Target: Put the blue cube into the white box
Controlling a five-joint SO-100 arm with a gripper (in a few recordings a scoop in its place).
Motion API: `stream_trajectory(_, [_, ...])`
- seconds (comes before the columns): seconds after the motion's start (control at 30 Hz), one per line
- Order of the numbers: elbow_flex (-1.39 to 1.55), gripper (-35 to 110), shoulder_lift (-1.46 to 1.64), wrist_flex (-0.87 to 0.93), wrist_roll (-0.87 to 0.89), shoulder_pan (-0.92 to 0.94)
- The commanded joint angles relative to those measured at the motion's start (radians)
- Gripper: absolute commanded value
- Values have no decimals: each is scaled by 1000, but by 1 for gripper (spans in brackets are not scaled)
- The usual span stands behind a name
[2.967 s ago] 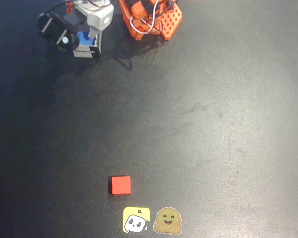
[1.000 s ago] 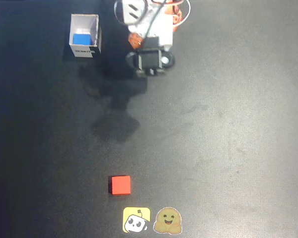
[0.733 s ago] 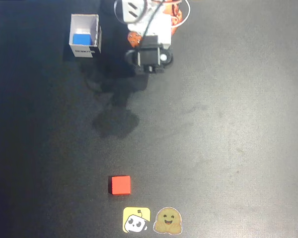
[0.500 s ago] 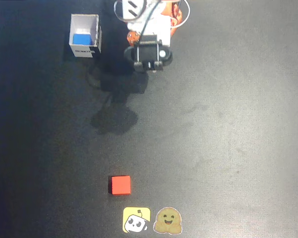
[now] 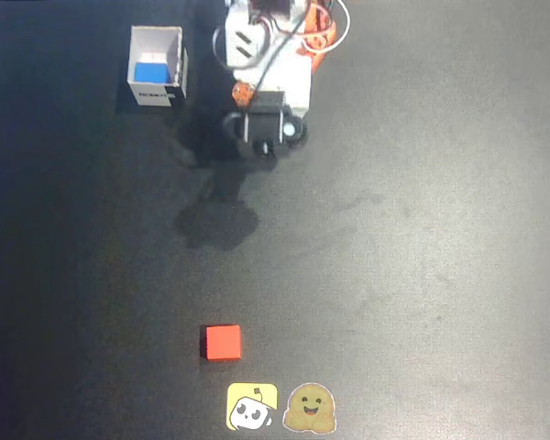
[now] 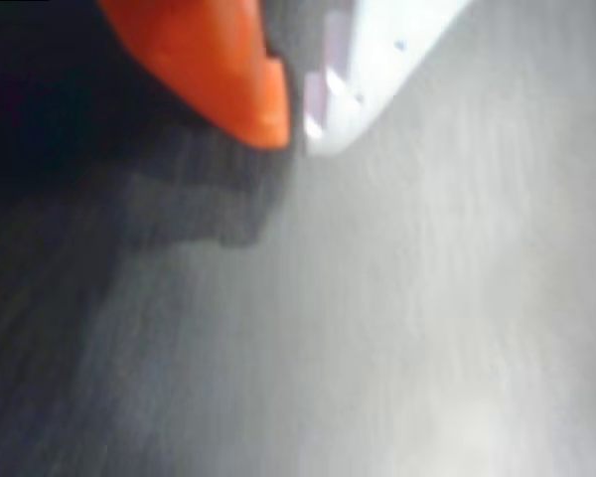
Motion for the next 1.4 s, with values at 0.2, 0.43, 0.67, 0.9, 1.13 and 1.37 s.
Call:
stream_trajectory(0.2, [0,0,-3,17,-6,6])
stream_trajectory(0.43, [0,0,-3,12,5,5])
stream_trajectory(0.67, [0,0,-3,17,-14,-2])
stream_trajectory(0.9, [0,0,-3,17,-14,-2])
stream_trajectory(1.13, [0,0,-3,17,-14,-2])
stream_trajectory(1.37, [0,0,-3,17,-14,-2])
